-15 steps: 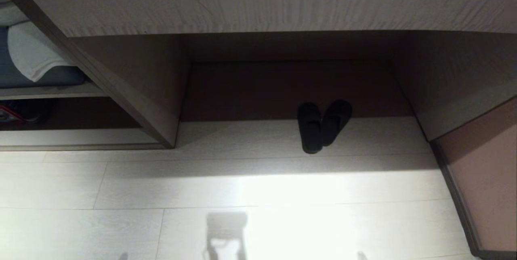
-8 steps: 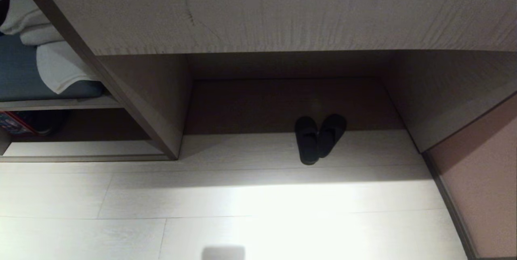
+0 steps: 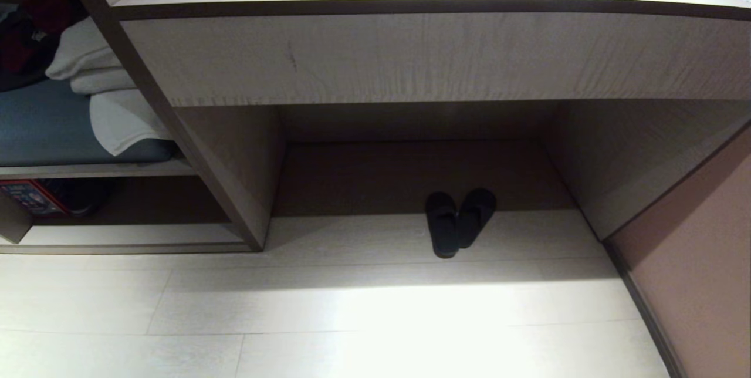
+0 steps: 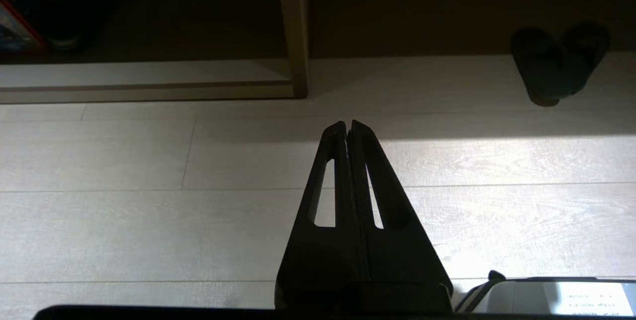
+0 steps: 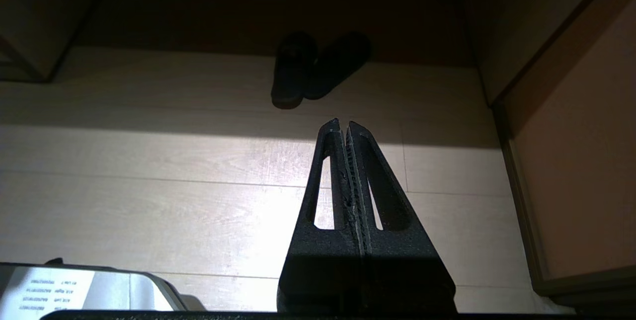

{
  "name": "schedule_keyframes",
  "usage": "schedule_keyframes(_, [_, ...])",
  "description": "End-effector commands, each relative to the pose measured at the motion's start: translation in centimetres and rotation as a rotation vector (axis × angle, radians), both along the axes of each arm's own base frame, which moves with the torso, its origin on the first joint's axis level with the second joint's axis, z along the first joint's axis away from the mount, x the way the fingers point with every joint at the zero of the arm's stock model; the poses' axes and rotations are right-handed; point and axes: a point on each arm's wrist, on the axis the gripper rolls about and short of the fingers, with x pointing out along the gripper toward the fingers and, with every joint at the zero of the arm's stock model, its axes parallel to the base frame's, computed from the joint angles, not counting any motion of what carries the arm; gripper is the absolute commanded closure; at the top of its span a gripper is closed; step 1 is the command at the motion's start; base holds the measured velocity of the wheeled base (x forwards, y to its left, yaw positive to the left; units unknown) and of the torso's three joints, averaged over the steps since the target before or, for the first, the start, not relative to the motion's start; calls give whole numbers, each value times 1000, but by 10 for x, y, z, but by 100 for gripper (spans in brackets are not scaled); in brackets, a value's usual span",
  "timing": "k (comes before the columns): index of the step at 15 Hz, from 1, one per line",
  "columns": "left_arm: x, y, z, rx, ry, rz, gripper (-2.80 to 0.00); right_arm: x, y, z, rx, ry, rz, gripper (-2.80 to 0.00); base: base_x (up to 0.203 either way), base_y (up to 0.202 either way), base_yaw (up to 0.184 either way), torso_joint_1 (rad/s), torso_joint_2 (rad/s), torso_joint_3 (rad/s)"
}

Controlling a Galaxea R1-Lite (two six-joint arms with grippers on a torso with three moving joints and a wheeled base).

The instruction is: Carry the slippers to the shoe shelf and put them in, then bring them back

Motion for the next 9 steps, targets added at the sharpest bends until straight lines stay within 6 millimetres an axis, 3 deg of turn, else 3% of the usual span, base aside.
schedule_keyframes(1, [0, 0, 0, 0, 1, 2, 0, 0, 0, 0, 0, 1, 1, 0, 0, 0, 0, -3, -5, 200])
schedule_keyframes(9, [0, 0, 0, 0, 1, 1, 0, 0, 0, 0, 0, 1, 1, 0, 0, 0, 0, 1, 3, 200])
